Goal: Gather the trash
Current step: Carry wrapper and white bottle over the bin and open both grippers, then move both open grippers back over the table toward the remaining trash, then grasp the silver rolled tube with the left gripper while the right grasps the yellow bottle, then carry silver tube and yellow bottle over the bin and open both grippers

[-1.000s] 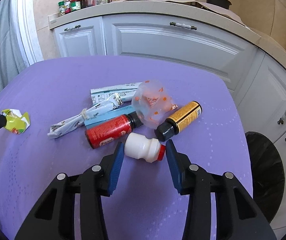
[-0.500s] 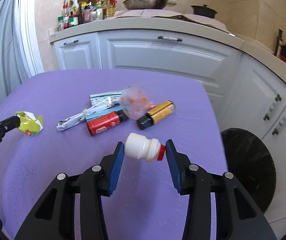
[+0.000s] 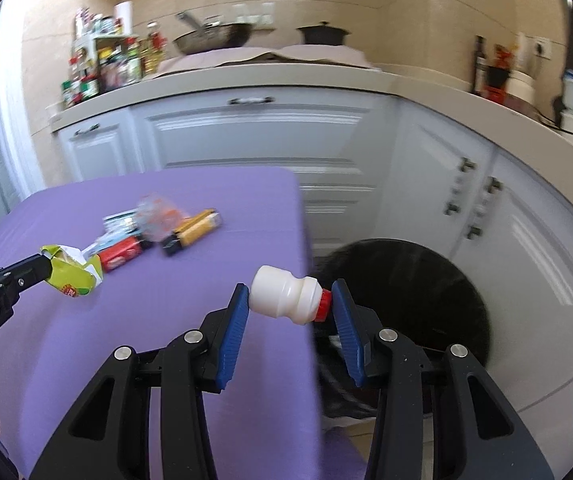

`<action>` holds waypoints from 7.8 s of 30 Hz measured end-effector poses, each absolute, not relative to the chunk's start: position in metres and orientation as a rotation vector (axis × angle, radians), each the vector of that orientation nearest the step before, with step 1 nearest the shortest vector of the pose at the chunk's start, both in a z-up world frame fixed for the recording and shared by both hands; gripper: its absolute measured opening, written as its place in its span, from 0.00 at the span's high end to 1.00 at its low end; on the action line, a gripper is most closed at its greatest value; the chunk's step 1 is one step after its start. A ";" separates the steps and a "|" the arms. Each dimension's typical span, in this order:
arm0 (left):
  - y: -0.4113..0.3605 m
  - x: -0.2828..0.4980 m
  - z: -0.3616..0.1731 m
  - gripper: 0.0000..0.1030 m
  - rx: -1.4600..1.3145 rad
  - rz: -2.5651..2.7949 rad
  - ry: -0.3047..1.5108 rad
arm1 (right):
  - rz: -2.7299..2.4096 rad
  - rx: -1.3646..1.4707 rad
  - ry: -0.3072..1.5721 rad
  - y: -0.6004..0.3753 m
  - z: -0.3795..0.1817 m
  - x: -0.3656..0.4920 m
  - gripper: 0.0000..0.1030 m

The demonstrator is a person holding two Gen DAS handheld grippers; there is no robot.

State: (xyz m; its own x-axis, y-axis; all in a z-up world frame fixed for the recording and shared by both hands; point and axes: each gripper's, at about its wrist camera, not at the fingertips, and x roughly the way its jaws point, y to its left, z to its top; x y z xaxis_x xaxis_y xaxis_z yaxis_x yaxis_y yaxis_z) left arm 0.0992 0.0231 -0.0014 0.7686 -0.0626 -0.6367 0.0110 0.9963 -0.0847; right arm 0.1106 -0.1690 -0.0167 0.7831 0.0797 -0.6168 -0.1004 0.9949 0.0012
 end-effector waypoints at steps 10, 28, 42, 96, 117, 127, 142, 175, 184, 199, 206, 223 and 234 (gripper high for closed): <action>-0.063 0.124 0.001 0.95 -0.017 -0.164 0.671 | -0.036 0.013 0.625 -0.241 -0.014 0.106 0.58; -0.158 0.164 -0.020 0.95 0.076 -0.245 0.702 | -0.105 0.075 0.608 -0.308 -0.028 0.125 0.58; -0.184 0.190 -0.034 0.92 0.089 -0.249 0.740 | -0.096 0.093 0.638 -0.323 -0.045 0.150 0.58; 0.098 0.145 -0.038 0.56 -0.061 0.200 0.790 | 0.244 -0.007 0.686 -0.119 -0.033 0.158 0.45; 0.106 0.179 -0.063 0.71 -0.034 0.036 0.892 | 0.280 -0.047 0.734 -0.076 -0.040 0.184 0.45; 0.103 0.158 -0.054 0.91 -0.023 0.007 0.852 | 0.291 -0.051 0.752 -0.064 -0.042 0.191 0.45; 0.164 0.134 -0.046 0.91 -0.094 0.162 0.825 | 0.233 -0.037 0.838 -0.049 -0.057 0.226 0.43; 0.169 0.121 -0.039 0.91 -0.145 0.211 0.794 | 0.259 -0.043 0.787 -0.080 -0.043 0.192 0.76; 0.115 0.110 -0.017 0.91 -0.115 0.110 0.748 | 0.208 -0.023 0.709 -0.120 -0.021 0.157 0.76; -0.012 0.114 0.003 0.91 -0.016 -0.129 0.702 | 0.035 0.012 0.644 -0.212 -0.010 0.115 0.76; -0.064 0.122 0.001 0.91 0.025 -0.201 0.702 | -0.035 0.031 0.622 -0.249 -0.009 0.108 0.76; -0.156 0.150 -0.025 0.91 0.115 -0.270 0.729 | -0.106 0.077 0.613 -0.305 -0.023 0.120 0.76; -0.183 0.172 -0.042 0.84 0.145 -0.292 0.751 | -0.113 0.098 0.635 -0.324 -0.038 0.140 0.76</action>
